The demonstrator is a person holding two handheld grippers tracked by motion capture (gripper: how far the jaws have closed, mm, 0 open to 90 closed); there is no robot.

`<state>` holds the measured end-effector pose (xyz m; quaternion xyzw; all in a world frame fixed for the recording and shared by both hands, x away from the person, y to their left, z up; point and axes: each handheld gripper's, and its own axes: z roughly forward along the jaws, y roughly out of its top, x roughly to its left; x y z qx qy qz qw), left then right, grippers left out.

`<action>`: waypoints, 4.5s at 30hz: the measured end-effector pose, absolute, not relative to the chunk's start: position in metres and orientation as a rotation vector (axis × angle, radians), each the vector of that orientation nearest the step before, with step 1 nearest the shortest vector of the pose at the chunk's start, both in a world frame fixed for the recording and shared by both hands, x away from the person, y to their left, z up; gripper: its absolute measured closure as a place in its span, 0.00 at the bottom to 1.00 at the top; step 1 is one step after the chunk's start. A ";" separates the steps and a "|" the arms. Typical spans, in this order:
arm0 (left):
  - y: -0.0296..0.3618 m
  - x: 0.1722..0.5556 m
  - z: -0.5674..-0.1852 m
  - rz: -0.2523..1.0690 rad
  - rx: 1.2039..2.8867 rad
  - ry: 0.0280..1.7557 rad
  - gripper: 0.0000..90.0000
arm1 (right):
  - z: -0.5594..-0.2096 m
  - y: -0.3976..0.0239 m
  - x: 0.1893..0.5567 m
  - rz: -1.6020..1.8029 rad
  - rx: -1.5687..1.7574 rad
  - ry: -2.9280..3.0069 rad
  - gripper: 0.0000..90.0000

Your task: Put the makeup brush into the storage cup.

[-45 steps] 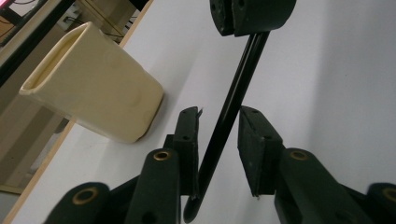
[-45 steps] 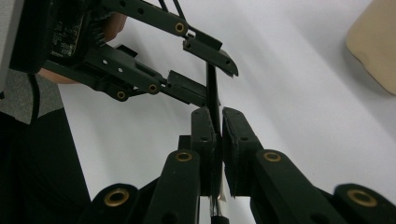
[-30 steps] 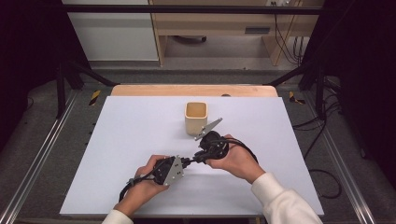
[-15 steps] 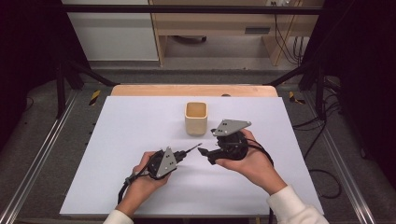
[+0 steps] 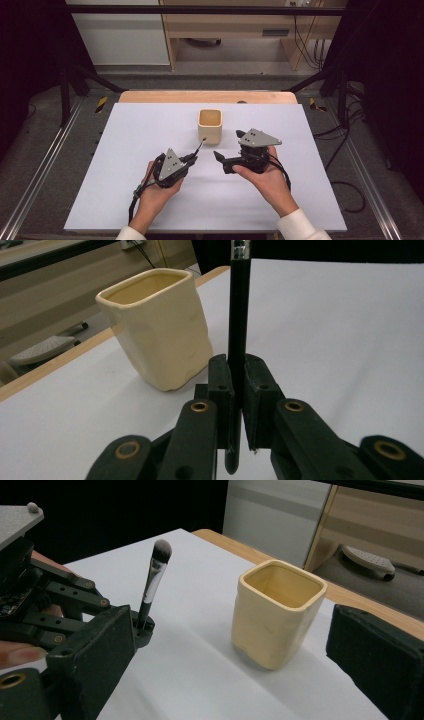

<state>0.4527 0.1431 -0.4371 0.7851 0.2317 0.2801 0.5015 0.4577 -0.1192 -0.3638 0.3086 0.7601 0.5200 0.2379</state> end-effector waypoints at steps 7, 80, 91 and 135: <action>0.142 0.452 -0.431 0.652 1.855 0.603 0.93 | -0.369 -0.113 0.459 1.489 0.874 2.017 0.06; 0.196 0.439 -0.444 0.647 1.758 0.763 0.19 | -0.383 -0.094 0.482 1.541 0.915 2.070 0.93; 0.216 0.436 -0.448 0.719 1.745 0.801 0.13 | -0.374 -0.102 0.490 1.521 0.923 2.060 0.92; 0.243 0.436 -0.451 0.727 1.759 0.842 0.16 | -0.325 -0.110 0.529 1.486 0.950 1.969 0.93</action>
